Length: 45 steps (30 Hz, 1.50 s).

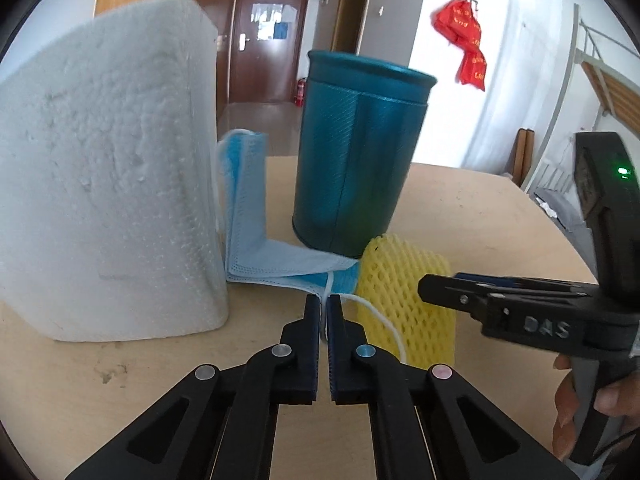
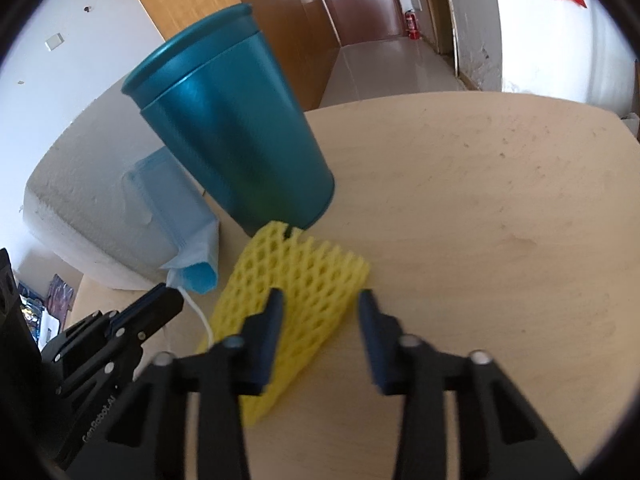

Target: Organize soft objects

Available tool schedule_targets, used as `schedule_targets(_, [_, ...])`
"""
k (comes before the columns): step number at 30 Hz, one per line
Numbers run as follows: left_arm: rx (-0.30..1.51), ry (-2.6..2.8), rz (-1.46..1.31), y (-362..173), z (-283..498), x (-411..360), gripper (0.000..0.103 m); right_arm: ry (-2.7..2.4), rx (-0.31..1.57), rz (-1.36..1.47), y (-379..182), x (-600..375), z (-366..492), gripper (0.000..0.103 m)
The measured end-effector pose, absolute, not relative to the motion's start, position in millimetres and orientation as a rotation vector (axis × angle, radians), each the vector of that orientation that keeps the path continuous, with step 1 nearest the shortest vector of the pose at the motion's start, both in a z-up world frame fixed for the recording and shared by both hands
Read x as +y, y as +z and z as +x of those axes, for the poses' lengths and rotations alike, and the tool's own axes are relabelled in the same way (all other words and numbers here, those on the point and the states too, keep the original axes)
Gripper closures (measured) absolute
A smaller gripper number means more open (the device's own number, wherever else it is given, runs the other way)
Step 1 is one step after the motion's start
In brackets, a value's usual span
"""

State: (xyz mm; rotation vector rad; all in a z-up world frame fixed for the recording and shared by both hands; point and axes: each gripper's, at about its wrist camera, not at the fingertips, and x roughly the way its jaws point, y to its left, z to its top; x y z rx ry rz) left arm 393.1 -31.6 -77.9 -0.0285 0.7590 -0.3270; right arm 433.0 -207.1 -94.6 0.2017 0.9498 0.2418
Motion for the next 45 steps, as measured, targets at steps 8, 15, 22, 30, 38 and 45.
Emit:
schedule_targets(8, [0.780,-0.396,-0.026,-71.4,367.9,-35.2,0.100,0.255,0.907,0.196,-81.3,-216.1,420.8,0.080])
schedule_targets(15, [0.725,-0.421,0.023,-60.0,328.6,-38.4,0.100,0.247,0.878,0.162,-74.9,-218.4,406.9,0.084])
schedule_targets(22, [0.782,-0.374,0.046,-73.1,336.7,-27.2,0.097,0.244,0.891,0.147,-75.5,-213.8,404.4,0.084])
schedule_targets(30, [0.699,-0.322,0.044,-58.7,326.4,-22.2,0.021,0.252,0.905,0.140,-75.4,-209.6,406.2,0.084])
schedule_targets(38, [0.752,-0.209,0.048,-68.5,365.0,-33.1,0.022,0.263,0.915,0.132,-74.9,-210.6,405.4,0.084])
schedule_targets(45, [0.858,-0.189,0.007,-84.9,378.7,-20.8,0.065,0.282,0.894,0.136,-68.2,-211.9,399.0,0.084])
